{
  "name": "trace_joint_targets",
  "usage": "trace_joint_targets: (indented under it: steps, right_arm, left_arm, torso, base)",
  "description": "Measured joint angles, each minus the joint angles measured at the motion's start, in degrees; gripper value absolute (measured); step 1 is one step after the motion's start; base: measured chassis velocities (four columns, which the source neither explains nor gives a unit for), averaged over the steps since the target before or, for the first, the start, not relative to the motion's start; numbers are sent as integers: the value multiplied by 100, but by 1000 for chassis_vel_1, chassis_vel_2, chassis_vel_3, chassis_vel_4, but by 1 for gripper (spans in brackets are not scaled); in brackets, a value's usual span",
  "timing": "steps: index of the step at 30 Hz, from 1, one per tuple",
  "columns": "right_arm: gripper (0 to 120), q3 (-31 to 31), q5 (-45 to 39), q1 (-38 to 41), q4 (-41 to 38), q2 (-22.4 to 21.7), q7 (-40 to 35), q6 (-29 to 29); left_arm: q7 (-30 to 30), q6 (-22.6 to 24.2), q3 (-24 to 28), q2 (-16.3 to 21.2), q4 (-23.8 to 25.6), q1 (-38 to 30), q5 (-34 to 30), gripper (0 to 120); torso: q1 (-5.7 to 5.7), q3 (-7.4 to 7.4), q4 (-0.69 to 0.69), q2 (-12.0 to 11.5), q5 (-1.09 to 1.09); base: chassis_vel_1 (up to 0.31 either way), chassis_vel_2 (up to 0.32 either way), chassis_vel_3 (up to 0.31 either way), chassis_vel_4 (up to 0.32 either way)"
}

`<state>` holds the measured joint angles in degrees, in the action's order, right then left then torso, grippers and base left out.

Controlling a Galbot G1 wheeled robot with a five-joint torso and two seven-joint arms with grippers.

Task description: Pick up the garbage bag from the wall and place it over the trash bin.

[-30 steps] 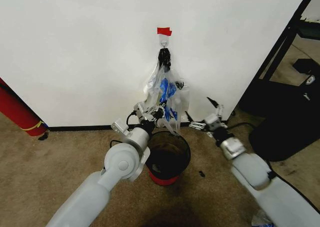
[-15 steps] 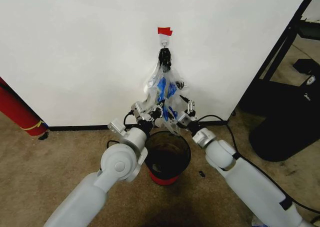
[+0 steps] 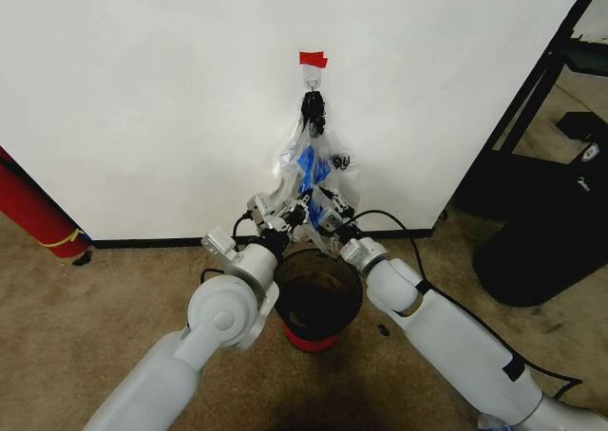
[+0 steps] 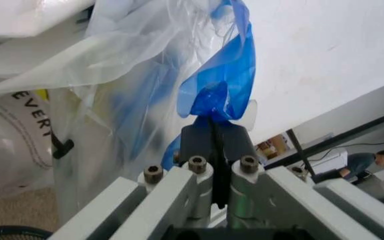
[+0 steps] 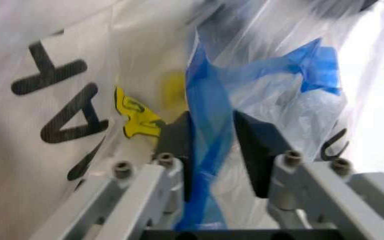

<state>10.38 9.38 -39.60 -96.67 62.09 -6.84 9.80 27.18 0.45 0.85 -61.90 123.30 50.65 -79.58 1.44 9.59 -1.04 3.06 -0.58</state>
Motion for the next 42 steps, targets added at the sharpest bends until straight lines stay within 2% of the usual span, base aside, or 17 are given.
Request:
trace_joint_targets:
  steps: [1, 4, 5, 6, 10, 15, 17, 19, 28, 34, 42]
  right_arm:
    - [15, 0, 4, -12, 2, 20, -50, -59]
    - [11, -3, 13, -23, 7, 39, -81, -97]
    - [3, -15, 29, -61, 14, 85, -157, -163]
    - [0, -30, 30, -82, 9, 99, -185, -174]
    - [0, -168, 27, -197, -92, 103, -211, -195]
    - [0, -693, -174, -797, -527, 88, -320, -292]
    - [0, -1175, -534, -1642, -1233, -193, -369, -406]
    - [0, -1342, -600, -1953, -1479, -323, -369, -504]
    - [0, -1775, -668, -2750, -1969, -483, -422, -765]
    - [0, -2497, -587, -4045, -2335, -376, -405, -1169]
    - [0, -3194, -825, -4460, -2899, -473, -406, -1244]
  left_arm:
    - [-2, 0, -5, 0, 7, 18, 3, 0]
    - [-3, 0, -5, 0, 12, 31, 4, 0]
    - [-7, -1, -6, 8, 30, 74, 20, 0]
    - [-11, -2, -8, 15, 37, 94, 34, 0]
    - [-19, -7, -41, 54, 44, 135, 74, 0]
    - [-54, -15, -197, 142, 139, 339, 129, 0]
    - [-77, -14, -378, 297, 330, 606, 139, 0]
    - [-77, -14, -427, 357, 434, 688, 140, 0]
    - [-81, -8, -580, 501, 766, 1114, 240, 0]
    - [-200, -25, -649, 540, 1085, 2051, 668, 0]
    - [-256, -51, -868, 798, 1670, 2354, 833, 0]
  torso:
    - [0, 0, 0, 0, 0]
    - [0, 0, 0, 0, 0]
    - [0, 0, 1, 0, 0]
    - [0, 0, 1, 0, 0]
    - [0, 0, 1, 0, 0]
    - [0, 0, 1, 0, 0]
    - [0, -1, 1, 0, -1]
    - [0, -1, 0, 0, 1]
    - [0, -1, 2, 1, 1]
    - [0, 0, 0, 0, 1]
    - [0, -1, 1, 0, 1]
  base:
    - [0, 0, 0, 0]
    - [0, 0, 0, 0]
    - [0, 0, 0, 0]
    - [0, 0, 0, 0]
    - [0, 0, 0, 0]
    - [0, 0, 0, 0]
    - [0, 0, 0, 0]
    - [0, 0, 0, 0]
    - [0, 0, 0, 0]
    - [0, 0, 0, 0]
    - [0, 0, 0, 0]
